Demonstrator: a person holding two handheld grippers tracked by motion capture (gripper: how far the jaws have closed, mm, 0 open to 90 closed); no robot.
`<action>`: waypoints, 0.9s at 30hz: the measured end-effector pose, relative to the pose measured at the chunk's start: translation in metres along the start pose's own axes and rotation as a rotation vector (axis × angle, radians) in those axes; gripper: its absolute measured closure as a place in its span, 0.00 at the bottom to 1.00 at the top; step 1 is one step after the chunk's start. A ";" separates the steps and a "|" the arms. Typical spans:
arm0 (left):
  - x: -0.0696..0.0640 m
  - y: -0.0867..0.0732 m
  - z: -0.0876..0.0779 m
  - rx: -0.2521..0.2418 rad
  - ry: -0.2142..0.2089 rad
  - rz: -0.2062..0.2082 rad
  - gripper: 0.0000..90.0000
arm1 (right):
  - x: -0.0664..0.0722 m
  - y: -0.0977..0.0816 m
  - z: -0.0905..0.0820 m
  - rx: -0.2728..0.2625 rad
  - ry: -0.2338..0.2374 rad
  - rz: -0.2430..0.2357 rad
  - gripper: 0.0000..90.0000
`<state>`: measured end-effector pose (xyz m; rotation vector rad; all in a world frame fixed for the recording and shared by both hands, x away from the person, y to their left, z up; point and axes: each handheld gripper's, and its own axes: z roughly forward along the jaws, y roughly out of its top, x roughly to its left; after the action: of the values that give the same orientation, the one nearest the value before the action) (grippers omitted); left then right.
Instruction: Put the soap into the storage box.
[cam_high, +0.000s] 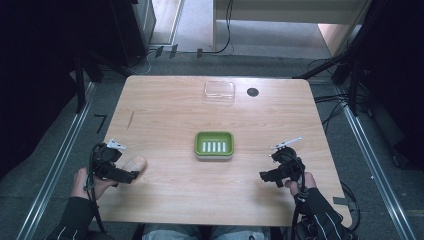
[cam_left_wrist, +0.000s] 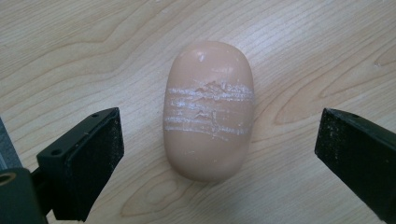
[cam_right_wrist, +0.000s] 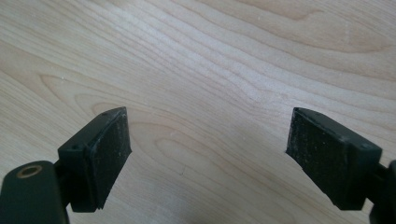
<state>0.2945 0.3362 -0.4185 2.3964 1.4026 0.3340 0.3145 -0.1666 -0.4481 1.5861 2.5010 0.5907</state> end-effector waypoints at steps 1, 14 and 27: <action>0.000 0.001 0.001 0.001 0.000 0.000 0.02 | 0.000 0.000 0.001 0.006 0.002 -0.010 0.16; 0.004 0.004 0.006 0.044 -0.005 0.012 0.02 | 0.003 0.003 0.006 0.016 -0.012 -0.043 0.16; 0.005 0.003 0.004 0.059 -0.003 0.029 0.02 | 0.011 0.010 0.010 0.029 -0.009 -0.086 0.16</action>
<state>0.3002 0.3387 -0.4206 2.4656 1.3958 0.3011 0.3211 -0.1508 -0.4527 1.4787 2.5675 0.5375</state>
